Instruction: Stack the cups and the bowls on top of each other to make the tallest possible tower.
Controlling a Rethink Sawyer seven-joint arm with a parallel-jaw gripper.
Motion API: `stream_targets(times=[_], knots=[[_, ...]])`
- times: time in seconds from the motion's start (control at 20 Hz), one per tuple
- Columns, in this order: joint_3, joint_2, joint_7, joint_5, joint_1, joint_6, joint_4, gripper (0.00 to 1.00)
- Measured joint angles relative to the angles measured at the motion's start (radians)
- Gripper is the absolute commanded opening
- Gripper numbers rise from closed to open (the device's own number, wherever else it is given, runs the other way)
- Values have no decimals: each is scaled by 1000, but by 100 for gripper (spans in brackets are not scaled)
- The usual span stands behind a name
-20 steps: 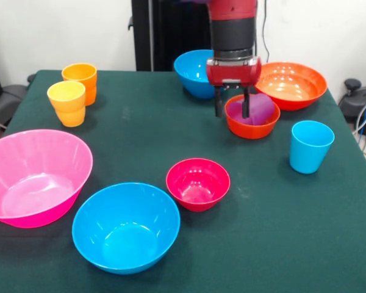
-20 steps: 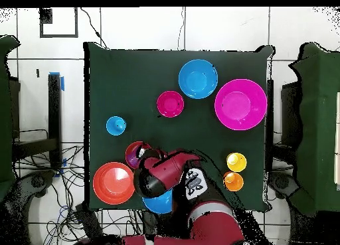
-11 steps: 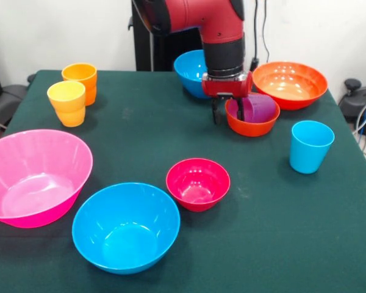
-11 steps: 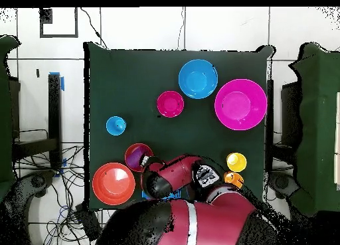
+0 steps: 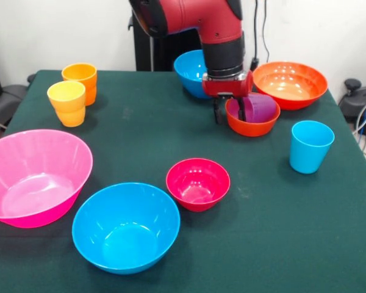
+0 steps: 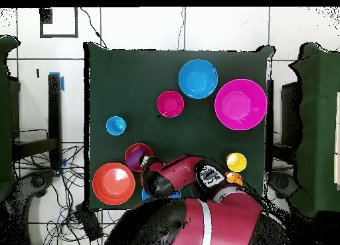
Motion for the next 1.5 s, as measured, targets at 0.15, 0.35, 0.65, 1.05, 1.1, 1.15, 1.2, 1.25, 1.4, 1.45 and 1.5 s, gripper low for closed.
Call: stream_targets(times=[0.15, 0.35, 0.65, 1.05, 1.1, 1.15, 1.2, 1.25, 1.4, 1.45, 1.5], knots=[[10, 0, 0, 0, 0, 0, 6, 100], [22, 3, 0, 0, -1, 0, 12, 100], [56, -30, 0, 0, -21, 22, 51, 100], [90, -210, 0, -1, -51, 116, 146, 100], [90, -225, 0, -1, -52, 123, 149, 100], [90, -272, 0, -1, -52, 143, 157, 100], [90, -287, 0, -1, -52, 148, 159, 100], [90, -303, 0, -1, -52, 154, 161, 100], [90, -361, 0, -1, -52, 163, 164, 100], [90, -383, 0, -1, -52, 163, 164, 100], [90, -396, 0, -1, -51, 163, 164, 100]])
